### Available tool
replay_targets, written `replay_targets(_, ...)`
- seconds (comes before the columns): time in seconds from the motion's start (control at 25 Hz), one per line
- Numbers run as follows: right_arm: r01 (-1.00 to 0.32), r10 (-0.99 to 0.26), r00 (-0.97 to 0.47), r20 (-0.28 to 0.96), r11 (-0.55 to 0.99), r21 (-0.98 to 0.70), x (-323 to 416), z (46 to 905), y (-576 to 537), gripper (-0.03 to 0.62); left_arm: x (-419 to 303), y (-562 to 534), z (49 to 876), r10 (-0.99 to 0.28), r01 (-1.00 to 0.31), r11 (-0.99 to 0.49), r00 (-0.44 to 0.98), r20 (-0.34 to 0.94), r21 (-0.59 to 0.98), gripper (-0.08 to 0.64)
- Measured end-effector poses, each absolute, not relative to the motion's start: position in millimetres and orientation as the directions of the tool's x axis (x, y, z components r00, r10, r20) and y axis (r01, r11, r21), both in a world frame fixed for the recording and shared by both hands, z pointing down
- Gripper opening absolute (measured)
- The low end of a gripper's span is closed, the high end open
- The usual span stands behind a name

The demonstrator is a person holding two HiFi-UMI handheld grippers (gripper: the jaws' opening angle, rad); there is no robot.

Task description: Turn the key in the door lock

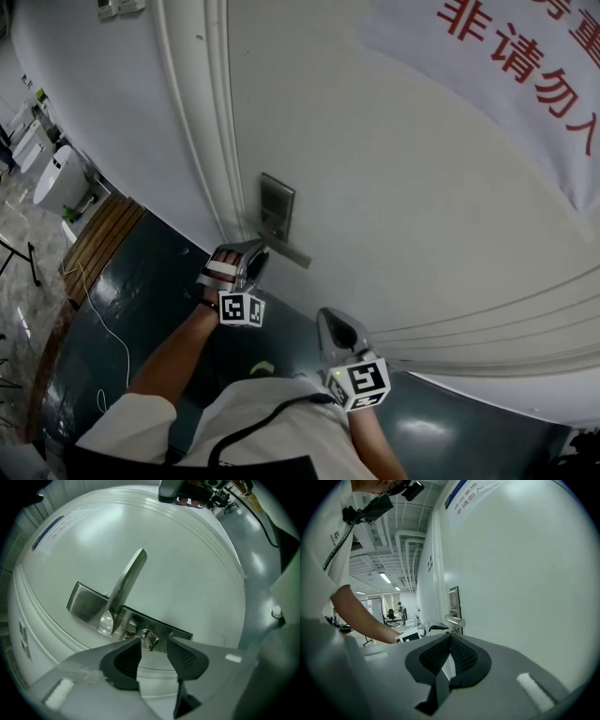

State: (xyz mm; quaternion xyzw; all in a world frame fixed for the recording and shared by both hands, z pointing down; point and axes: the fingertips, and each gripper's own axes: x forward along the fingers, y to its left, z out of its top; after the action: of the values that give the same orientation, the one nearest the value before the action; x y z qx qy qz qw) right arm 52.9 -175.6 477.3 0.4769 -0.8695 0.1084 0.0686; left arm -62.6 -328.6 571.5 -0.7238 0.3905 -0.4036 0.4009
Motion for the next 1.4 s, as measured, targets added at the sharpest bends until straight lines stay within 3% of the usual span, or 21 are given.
replay_targets(0.56, -0.854, -0.821, -0.520, 0.236, 0.506, -0.121, 55.1, 481.0, -177.2, 0.009, -57.9, -343.4, 570.6, -0.896, -0.317, -0.373, 0.365, 0.251, -0.872, 0.056)
replay_targets(0.84, -0.855, -0.824, -0.518, 0.228, 0.506, -0.115, 58.8, 482.1, -179.1, 0.009, -61.0, -346.3, 572.7, -0.894, -0.475, -0.425, 0.354, 0.275, -0.771, 0.038)
replay_targets(1.16, -0.855, -0.825, -0.518, 0.226, 0.505, -0.117, 62.7, 481.2, -180.3, 0.009, -63.6, -348.2, 574.7, -0.891, -0.718, -0.453, 0.343, 0.298, -0.529, 0.029)
replay_targets(1.4, -0.855, -0.824, -0.518, 0.231, 0.504, -0.121, 66.7, 481.8, -179.2, 0.009, -65.7, -347.4, 573.0, -0.907, -0.716, -0.419, 0.308, 0.286, -0.559, 0.035)
